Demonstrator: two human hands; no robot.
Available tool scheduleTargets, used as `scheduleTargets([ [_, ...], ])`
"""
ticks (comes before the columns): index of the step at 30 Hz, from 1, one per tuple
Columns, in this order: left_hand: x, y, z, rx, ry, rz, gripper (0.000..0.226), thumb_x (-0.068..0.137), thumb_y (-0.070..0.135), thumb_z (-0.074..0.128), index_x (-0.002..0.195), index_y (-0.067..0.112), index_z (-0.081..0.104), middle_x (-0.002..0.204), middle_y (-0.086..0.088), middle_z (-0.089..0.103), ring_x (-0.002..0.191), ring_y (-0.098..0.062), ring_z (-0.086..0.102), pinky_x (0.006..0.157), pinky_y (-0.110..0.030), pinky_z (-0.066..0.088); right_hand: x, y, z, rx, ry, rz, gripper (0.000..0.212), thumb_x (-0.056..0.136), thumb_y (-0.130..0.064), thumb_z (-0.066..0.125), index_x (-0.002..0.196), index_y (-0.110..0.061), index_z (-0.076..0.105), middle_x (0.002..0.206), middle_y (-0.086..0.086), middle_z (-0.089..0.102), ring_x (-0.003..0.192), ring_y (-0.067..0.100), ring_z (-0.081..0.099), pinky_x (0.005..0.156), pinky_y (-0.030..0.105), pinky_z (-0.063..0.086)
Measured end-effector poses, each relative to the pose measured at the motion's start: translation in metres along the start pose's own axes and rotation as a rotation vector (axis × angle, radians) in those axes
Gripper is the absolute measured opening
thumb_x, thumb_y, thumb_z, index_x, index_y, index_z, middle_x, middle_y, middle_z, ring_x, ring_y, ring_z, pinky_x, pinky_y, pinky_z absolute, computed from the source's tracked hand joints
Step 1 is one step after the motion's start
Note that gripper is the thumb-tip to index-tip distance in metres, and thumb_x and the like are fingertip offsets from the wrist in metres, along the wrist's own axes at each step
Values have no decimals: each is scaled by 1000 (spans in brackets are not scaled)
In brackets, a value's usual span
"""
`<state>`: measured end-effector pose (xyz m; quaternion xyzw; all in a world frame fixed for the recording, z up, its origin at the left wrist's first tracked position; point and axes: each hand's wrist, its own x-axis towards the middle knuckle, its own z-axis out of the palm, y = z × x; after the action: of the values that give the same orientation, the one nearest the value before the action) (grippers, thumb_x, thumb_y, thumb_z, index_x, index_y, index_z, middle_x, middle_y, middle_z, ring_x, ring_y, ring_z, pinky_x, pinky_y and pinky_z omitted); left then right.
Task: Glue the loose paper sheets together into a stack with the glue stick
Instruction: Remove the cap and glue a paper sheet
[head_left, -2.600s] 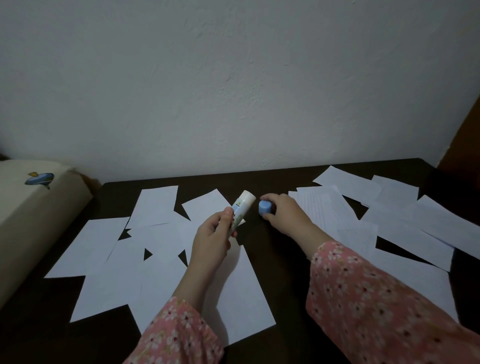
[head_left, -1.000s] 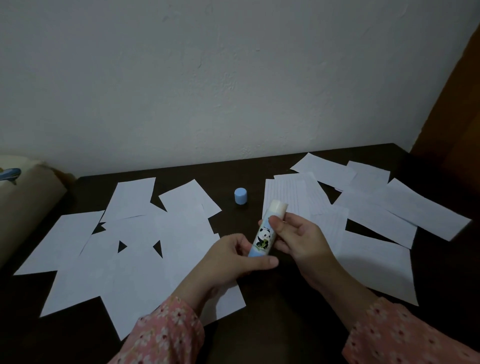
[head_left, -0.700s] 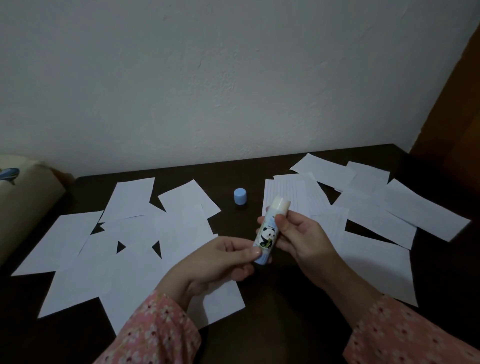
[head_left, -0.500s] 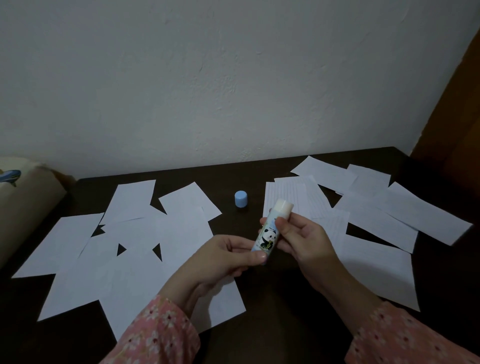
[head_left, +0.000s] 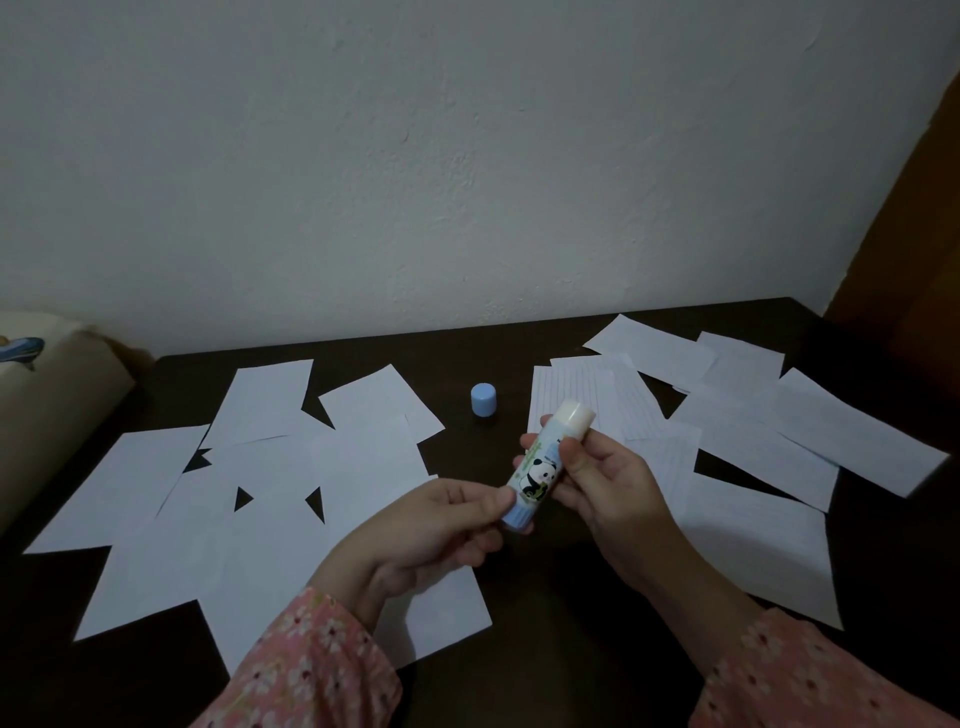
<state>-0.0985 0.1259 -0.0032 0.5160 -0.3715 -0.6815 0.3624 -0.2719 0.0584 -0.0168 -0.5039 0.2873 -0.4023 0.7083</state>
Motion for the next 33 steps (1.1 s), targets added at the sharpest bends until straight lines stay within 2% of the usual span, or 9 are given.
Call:
scheduleTargets([
  [4, 4, 1, 3, 124, 175, 45, 35, 69, 32, 72, 98, 11, 74, 65, 1, 61, 53, -5, 45, 48, -16, 33, 0, 2, 1, -37, 46, -20, 36, 79, -30, 58, 113, -18, 60, 111, 2, 71, 112, 21, 64, 97, 43, 51],
  [7, 6, 1, 5, 177, 291, 91, 41, 60, 30, 77, 99, 16, 74, 81, 2, 72, 64, -4, 56, 57, -19, 39, -2, 4, 2, -76, 79, -50, 33, 77, -32, 59, 108, -22, 61, 108, -3, 72, 111, 17, 64, 98, 43, 51],
  [9, 6, -1, 2, 147, 266, 75, 44, 61, 28, 77, 104, 15, 72, 85, -1, 72, 64, -5, 56, 57, -20, 39, -3, 3, 4, -98, 74, -73, 32, 77, -31, 59, 108, -23, 61, 107, -5, 73, 110, 15, 65, 97, 40, 51],
  [12, 3, -3, -2, 39, 102, 43, 39, 77, 28, 68, 111, 8, 68, 80, -5, 66, 57, -6, 48, 52, -16, 36, -4, 1, 5, -91, 41, -103, 34, 78, -25, 58, 112, -21, 60, 107, -2, 73, 108, 17, 66, 91, 32, 54],
  [15, 2, -4, -5, -127, -36, 18, 39, 88, 29, 58, 112, -1, 64, 96, -12, 69, 58, -6, 45, 50, -15, 38, -5, 0, 5, -77, 20, -108, 35, 79, -24, 56, 113, -20, 59, 108, -2, 72, 109, 18, 66, 90, 29, 54],
  [21, 4, -1, 1, -146, 18, 27, 30, 82, 25, 59, 98, 1, 66, 69, -2, 64, 49, -4, 39, 43, -12, 32, -5, -1, 5, -35, 46, -129, 33, 79, -23, 56, 110, -16, 60, 107, -1, 73, 107, 17, 66, 86, 27, 55],
  [27, 9, 1, 9, 37, 245, 91, 40, 64, 24, 75, 100, 9, 69, 75, -2, 66, 58, -7, 50, 51, -17, 36, -2, 2, 3, -54, 102, -110, 37, 78, -29, 59, 111, -13, 62, 109, 0, 72, 110, 17, 65, 93, 36, 54],
  [31, 0, 4, 7, 26, 94, 70, 33, 80, 25, 65, 108, 8, 65, 80, -2, 68, 55, -5, 45, 50, -16, 35, -1, 0, 0, -41, 54, -70, 34, 79, -29, 56, 112, -18, 60, 109, 1, 72, 109, 19, 66, 90, 35, 55],
  [33, -5, 7, 5, 74, -4, 72, 29, 91, 25, 52, 109, 4, 62, 73, 4, 68, 53, -3, 45, 50, -14, 34, -1, -3, -1, -23, -6, -33, 36, 80, -27, 54, 114, -18, 58, 108, 2, 72, 106, 21, 67, 86, 32, 56],
])
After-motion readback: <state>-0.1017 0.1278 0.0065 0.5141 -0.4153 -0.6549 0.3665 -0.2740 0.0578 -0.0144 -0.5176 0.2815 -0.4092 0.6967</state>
